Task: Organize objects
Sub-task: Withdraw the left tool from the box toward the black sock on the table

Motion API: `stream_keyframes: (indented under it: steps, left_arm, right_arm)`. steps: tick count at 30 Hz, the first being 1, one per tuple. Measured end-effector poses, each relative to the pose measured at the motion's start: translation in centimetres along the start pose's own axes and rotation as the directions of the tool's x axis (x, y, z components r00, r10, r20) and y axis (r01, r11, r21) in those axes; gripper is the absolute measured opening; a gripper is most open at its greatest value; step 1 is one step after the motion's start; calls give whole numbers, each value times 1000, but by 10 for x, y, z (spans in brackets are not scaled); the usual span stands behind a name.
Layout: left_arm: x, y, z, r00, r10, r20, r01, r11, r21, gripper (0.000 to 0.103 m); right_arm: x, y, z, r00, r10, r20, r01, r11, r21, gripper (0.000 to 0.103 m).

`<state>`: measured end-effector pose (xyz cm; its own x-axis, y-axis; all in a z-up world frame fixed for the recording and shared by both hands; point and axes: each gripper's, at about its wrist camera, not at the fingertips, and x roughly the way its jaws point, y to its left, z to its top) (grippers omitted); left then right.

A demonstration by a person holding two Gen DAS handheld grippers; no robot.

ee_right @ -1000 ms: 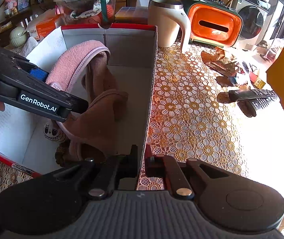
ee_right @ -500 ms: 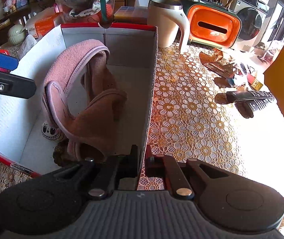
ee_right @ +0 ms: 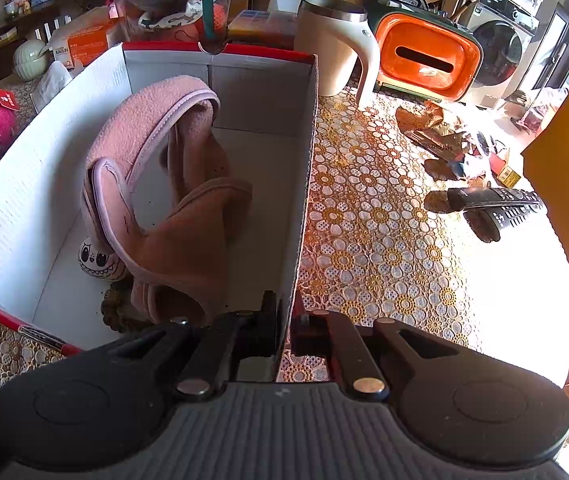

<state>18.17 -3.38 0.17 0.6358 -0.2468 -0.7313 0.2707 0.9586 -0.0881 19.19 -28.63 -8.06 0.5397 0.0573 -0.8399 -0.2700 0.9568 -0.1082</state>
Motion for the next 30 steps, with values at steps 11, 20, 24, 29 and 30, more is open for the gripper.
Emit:
stream_keyframes:
  steps: [11,20,24,29,30]
  left_arm:
    - [-35,52,-24,994,106,29,-102,988,-116,101]
    - [-63,104,-54,976,215,31,-204,955,-214,101]
    - [-68,125,-68,965,260,13,-249,935,-253,101]
    - [-62,143,-89,955,296,-27,-292,915,-279,101]
    - [-59,146,-95,953,301,-43,-301,911,-283,101]
  right_arm:
    - [-2,2,0,1000,0,10,0,1000,-31,6]
    - [-2,3,0,1000,-5,10,6,1000,-27,6]
    - [-2,3,0,1000,-9,8,9,1000,-26,6]
    - [-3,3,0,1000,-13,5,13,1000,-23,6]
    - [-2,3,0,1000,-14,5,14,1000,-23,6]
